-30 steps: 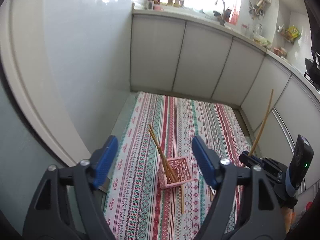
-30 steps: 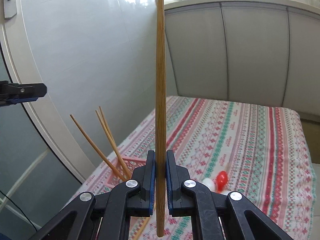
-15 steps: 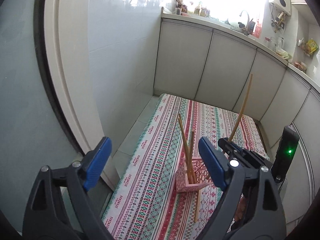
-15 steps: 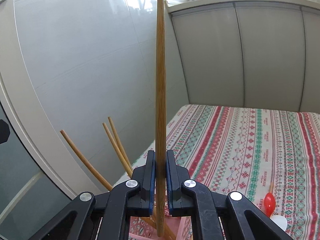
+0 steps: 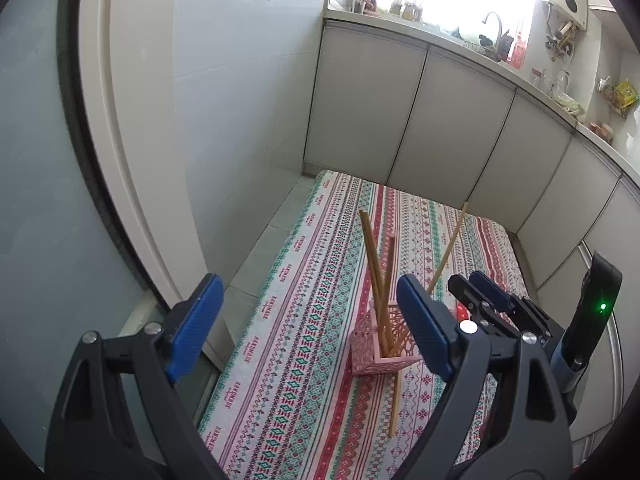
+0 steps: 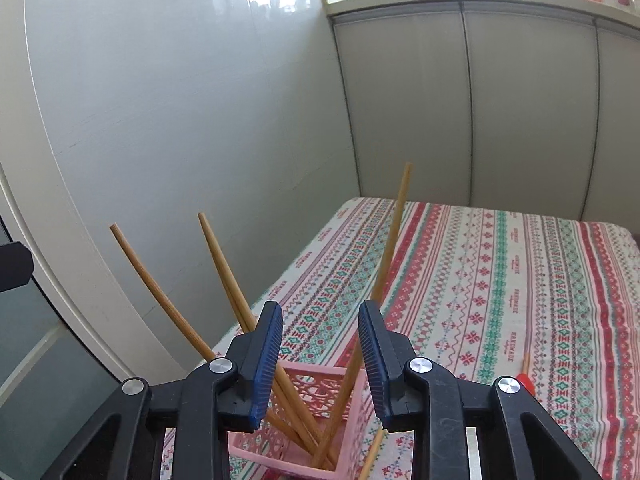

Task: Organize utensils
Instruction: 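Drop the chopstick into the pink basket with the left gripper while the right carries another, then grasp a loose chopstick beside the spoons with the left gripper while the right grasps another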

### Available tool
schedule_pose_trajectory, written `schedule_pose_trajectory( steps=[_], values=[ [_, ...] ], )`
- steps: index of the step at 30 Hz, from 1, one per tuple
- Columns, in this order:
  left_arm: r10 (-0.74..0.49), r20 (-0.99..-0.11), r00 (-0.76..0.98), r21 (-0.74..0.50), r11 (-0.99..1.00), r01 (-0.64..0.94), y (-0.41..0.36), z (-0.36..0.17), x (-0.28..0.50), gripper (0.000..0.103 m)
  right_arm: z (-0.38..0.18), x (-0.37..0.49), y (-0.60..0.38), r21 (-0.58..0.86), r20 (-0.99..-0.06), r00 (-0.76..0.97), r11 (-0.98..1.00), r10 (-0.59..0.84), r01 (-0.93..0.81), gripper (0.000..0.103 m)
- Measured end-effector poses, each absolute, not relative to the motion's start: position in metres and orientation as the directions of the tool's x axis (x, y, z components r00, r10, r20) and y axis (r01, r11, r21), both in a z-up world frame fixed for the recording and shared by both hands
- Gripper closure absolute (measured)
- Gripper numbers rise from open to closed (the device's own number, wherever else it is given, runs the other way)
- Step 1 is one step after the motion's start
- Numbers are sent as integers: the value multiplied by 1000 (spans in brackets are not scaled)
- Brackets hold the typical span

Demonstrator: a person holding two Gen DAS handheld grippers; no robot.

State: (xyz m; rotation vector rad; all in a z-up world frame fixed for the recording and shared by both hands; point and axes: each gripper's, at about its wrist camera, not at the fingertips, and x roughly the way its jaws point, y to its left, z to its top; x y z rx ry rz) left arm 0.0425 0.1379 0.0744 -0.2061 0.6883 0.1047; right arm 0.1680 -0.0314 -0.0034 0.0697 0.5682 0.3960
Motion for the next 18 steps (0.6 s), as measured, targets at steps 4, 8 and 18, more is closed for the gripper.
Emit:
schedule_pose_trajectory(
  steps=[4, 8, 18],
  values=[
    [-25, -651, 759, -173, 978, -116, 125, 71, 43, 15, 13, 155, -58, 176, -505, 786, 935, 355, -309, 67],
    [-70, -668, 741, -176, 982, -66, 105, 66, 41, 15, 27, 144, -95, 193, -526, 796, 953, 300, -232, 67],
    [-124, -790, 600, -97, 992, 77, 13, 9, 42, 45, -38, 153, -156, 196, -841, 498, 977, 212, -85, 68]
  ],
)
